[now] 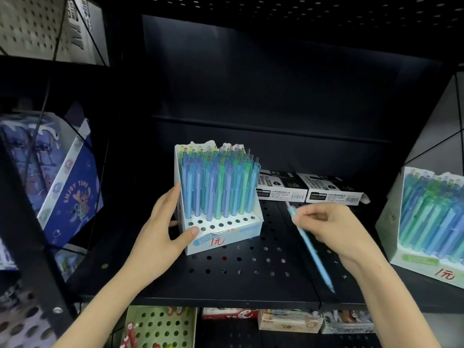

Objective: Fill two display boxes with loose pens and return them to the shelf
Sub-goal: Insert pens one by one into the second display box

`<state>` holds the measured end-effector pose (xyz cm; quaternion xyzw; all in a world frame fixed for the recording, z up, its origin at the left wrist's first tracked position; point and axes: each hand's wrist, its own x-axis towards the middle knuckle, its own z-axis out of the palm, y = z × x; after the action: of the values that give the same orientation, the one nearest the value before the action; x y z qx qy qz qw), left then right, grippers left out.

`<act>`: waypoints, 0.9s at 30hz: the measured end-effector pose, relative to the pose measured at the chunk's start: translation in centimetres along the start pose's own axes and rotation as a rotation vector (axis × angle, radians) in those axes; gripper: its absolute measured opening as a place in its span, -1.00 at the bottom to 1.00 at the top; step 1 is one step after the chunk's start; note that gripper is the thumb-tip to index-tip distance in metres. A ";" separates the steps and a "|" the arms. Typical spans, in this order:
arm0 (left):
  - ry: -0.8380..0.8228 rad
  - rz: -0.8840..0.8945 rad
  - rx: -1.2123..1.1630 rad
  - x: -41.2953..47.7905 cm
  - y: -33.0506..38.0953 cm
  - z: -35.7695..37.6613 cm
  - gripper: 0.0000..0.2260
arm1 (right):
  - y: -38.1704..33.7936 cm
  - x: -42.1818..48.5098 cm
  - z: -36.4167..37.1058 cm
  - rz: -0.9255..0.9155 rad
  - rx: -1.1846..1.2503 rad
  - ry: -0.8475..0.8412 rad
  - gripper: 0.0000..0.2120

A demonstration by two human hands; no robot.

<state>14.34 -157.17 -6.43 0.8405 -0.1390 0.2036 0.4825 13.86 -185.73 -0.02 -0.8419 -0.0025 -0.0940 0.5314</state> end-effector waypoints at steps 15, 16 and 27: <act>0.003 -0.009 -0.031 0.0 0.2 -0.2 -0.25 | -8.0 0.2 10.0 -0.385 0.211 0.241 -0.97; 0.003 -0.004 -0.031 0.0 0.2 -0.2 -0.25 | -8.0 0.2 10.4 -0.391 0.186 0.241 -0.97; 0.003 -0.003 -0.025 0.0 0.1 -0.2 -0.24 | -8.3 0.7 11.6 -0.384 0.012 0.230 -0.94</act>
<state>14.25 -157.08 -6.26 0.8344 -0.1395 0.2021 0.4935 15.50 -171.81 2.65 -0.8064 -0.1026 -0.2888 0.5057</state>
